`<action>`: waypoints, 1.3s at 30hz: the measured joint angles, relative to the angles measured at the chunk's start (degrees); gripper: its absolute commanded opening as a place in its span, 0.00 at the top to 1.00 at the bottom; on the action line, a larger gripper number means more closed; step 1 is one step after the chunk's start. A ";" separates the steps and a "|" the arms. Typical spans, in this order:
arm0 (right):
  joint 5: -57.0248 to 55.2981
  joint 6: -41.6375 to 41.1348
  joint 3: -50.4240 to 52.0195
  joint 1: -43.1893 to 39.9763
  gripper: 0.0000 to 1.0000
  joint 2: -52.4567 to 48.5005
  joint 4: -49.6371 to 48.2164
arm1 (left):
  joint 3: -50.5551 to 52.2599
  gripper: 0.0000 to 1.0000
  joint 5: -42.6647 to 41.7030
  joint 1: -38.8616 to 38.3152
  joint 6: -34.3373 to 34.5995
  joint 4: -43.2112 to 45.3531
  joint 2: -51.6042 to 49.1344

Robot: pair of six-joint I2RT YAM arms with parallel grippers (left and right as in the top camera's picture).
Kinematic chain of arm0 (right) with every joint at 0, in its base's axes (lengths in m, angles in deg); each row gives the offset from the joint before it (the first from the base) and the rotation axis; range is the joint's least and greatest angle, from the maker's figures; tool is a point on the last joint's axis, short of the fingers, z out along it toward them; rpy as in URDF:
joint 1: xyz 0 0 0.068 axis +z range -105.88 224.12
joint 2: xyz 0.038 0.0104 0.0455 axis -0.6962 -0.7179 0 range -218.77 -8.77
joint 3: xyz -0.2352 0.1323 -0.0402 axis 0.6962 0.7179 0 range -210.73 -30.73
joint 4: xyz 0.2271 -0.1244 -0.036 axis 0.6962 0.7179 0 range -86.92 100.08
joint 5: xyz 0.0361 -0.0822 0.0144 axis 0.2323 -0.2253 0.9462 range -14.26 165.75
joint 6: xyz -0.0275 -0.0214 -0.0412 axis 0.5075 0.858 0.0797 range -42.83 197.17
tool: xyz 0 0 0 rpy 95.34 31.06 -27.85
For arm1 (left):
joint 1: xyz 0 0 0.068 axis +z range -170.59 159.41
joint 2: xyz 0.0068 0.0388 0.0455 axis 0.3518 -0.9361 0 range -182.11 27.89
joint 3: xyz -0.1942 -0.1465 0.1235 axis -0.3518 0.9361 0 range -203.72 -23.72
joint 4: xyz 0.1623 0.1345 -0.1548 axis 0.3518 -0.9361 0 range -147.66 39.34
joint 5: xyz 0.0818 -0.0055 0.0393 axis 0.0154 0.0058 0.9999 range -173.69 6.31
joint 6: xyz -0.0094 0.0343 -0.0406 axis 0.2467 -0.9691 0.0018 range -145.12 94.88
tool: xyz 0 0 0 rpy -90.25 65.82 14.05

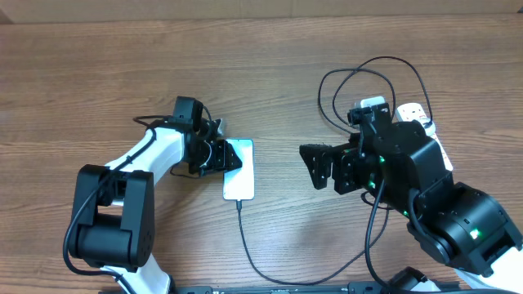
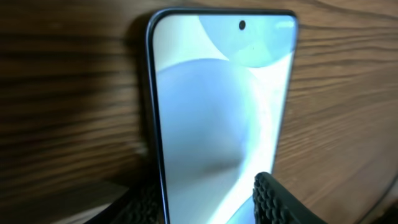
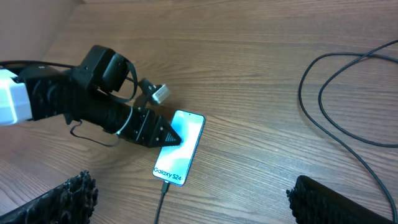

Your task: Plug charger to phone and switch on socket

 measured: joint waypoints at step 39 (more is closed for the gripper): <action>0.17 -11.65 0.04 -36.33 0.96 -17.03 8.20 | -20.59 0.00 26.36 0.04 7.96 -39.45 58.16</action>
